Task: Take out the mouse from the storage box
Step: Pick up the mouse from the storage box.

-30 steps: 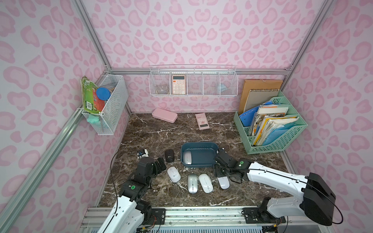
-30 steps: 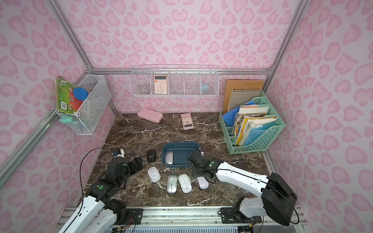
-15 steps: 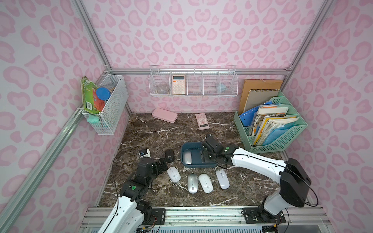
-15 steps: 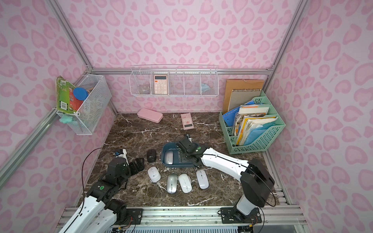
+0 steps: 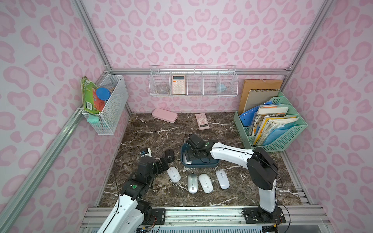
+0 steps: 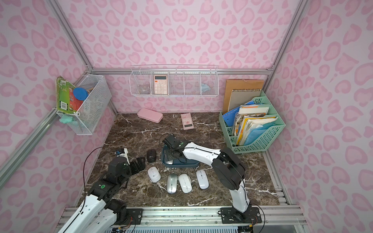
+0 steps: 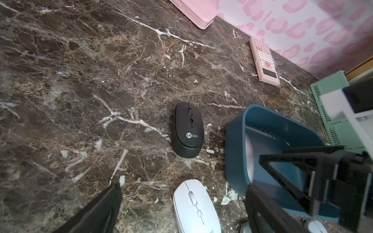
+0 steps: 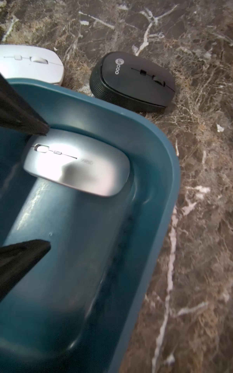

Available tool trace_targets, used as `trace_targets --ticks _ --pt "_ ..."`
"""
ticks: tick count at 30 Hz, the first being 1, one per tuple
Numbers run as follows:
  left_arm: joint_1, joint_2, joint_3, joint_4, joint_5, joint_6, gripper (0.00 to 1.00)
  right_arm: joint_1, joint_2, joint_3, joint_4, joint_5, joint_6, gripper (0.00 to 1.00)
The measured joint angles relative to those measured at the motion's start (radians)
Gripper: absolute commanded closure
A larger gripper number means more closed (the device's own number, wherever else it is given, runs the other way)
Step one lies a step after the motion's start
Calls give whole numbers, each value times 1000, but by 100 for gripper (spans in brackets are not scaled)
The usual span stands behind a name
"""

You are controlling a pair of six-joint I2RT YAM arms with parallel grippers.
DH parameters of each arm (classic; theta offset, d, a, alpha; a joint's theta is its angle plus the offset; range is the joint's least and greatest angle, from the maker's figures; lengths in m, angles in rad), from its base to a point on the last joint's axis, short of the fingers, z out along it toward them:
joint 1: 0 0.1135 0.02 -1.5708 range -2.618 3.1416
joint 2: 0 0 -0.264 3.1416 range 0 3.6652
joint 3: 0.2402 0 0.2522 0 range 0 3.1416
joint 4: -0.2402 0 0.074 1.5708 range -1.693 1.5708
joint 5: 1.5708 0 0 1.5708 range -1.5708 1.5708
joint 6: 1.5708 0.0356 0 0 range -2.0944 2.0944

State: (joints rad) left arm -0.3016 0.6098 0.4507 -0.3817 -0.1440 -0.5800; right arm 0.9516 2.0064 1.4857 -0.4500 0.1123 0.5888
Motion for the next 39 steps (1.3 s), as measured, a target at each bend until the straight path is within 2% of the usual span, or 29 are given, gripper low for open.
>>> trace_targets --ticks 10,16,19,29,34,39 --pt "0 -9 0 1 0 0 1 0 125 101 -19 -27 -14 20" --pt "0 -10 0 1 1 0 1 -15 113 74 -16 -29 -5 25" --pt "0 -14 0 2 1 0 1 -24 96 50 -15 -23 10 25" --pt "0 -29 0 -5 -2 0 1 -9 106 73 -45 -9 32 14" --pt "0 -47 0 -6 -4 -1 1 11 161 150 -80 7 37 17" --pt "-1 -75 0 -21 -6 -9 1 10 168 156 -113 23 57 22"
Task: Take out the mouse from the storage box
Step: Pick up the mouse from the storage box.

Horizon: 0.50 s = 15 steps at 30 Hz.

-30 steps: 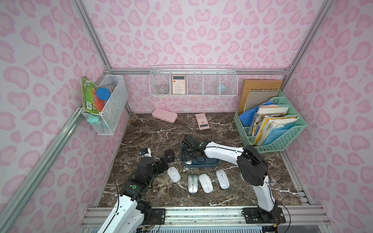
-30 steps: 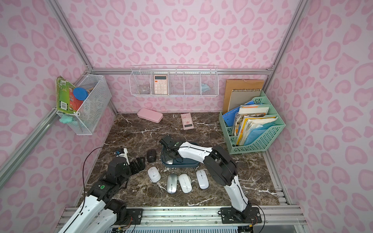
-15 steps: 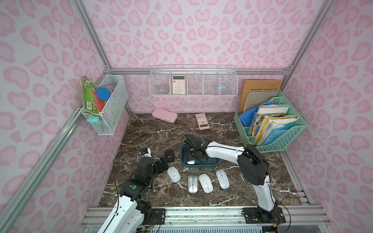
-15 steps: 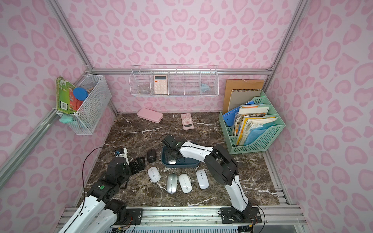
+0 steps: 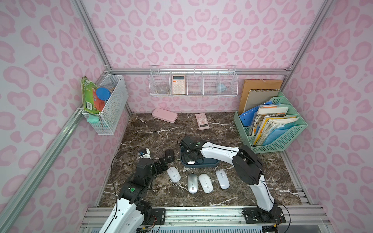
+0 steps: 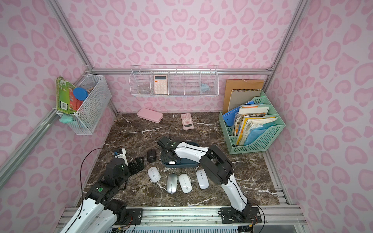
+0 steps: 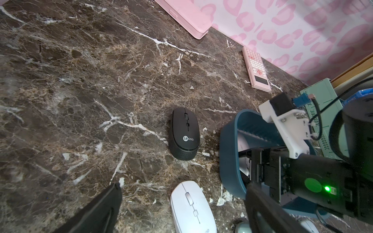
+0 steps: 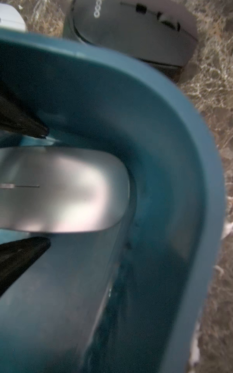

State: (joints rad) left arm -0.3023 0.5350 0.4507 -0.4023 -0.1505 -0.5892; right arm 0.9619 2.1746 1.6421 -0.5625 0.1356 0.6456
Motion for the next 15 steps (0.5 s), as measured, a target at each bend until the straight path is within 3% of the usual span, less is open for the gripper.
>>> trace_targets --ticks 11,15 --pt "-7 -31 0 -25 -19 -11 1 24 -13 8 -51 49 31 11" --pt "-11 -38 2 -30 -23 -14 1 31 -22 11 -58 59 35 12"
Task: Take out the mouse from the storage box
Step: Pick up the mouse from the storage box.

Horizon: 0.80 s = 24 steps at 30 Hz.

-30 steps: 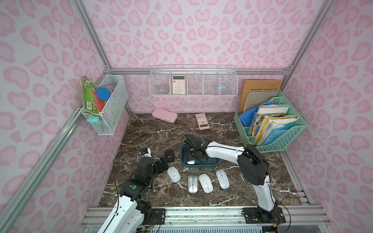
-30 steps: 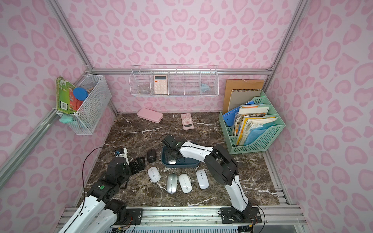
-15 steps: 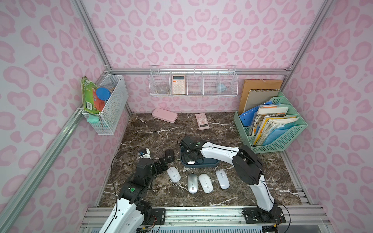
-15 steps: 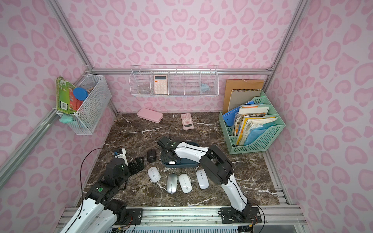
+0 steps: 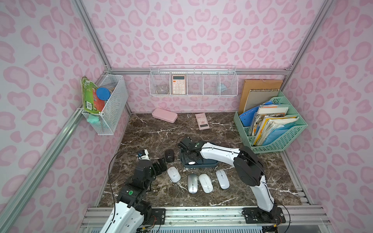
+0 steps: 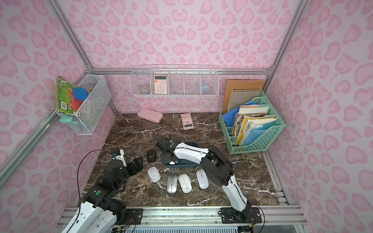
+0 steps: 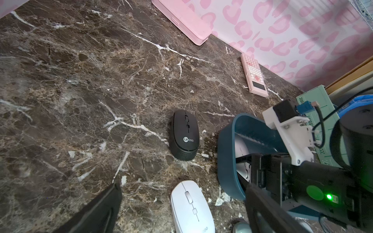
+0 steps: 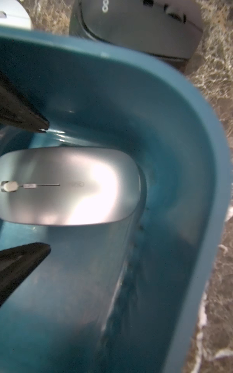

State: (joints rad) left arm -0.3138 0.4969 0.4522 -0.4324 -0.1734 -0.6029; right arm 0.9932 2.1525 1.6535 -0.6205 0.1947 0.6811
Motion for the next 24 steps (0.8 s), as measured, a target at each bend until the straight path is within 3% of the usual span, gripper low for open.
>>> trace_targets --ticks 10,18,24 --pt "-16 -6 4 -8 -15 -4 1 0 -72 -59 -10 30 21 11" --pt "-20 2 6 -8 -26 -4 1 17 -18 -8 -6 29 22 8" --pt "-21 11 6 -8 -26 -3 1 6 13 -7 -1 26 21 17"
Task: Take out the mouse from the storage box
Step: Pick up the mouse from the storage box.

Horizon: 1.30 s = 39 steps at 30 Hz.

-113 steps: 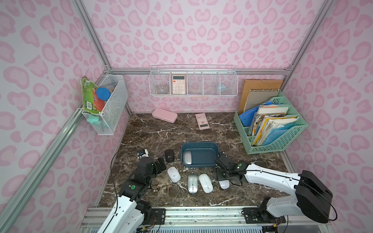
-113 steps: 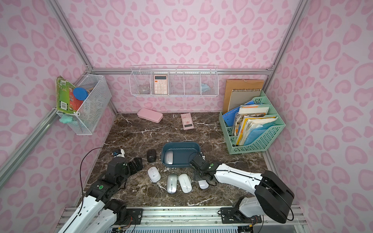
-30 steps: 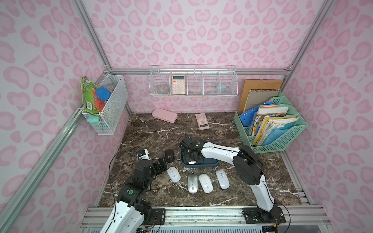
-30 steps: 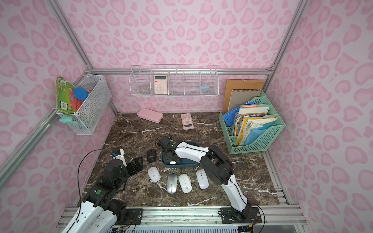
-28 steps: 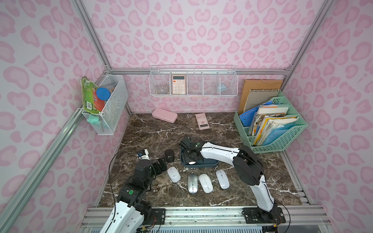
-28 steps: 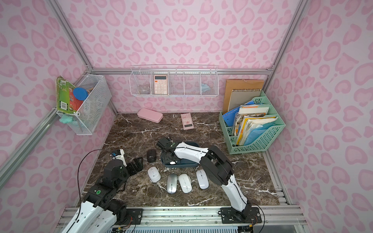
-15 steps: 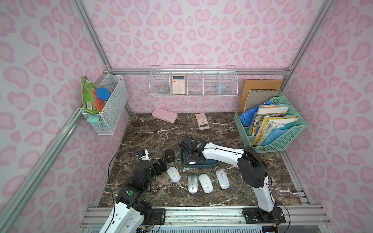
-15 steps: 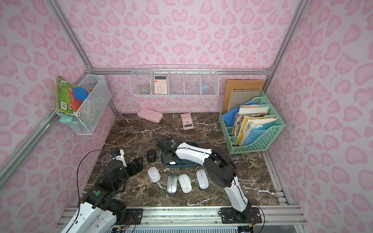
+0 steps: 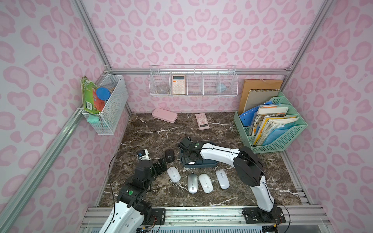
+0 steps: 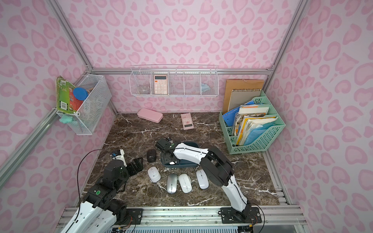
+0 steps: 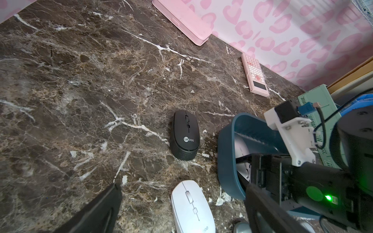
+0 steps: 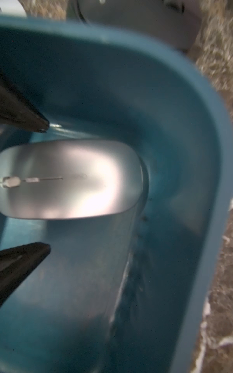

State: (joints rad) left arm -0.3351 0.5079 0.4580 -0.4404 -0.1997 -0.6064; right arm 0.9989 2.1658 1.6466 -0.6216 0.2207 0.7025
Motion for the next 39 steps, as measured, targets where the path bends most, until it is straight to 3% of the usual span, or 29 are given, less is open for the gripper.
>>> trace_targets --ticks 6,13,26,32,35,39 --pt "0 3 0 0 0 0 1 -21 -14 -56 32 -24 -5 27" --pt "0 15 0 1 0 0 1 -32 -12 -42 43 -23 -26 23" --pt "0 29 0 1 0 0 1 -41 19 -16 58 -21 -81 35" --pt "0 34 0 1 0 0 1 -51 29 -7 69 -31 -105 27" --pt "0 39 0 1 -2 1 1 -54 49 16 79 -24 -113 30" --pt "0 42 0 1 -4 1 2 -55 50 15 95 -23 -127 41"
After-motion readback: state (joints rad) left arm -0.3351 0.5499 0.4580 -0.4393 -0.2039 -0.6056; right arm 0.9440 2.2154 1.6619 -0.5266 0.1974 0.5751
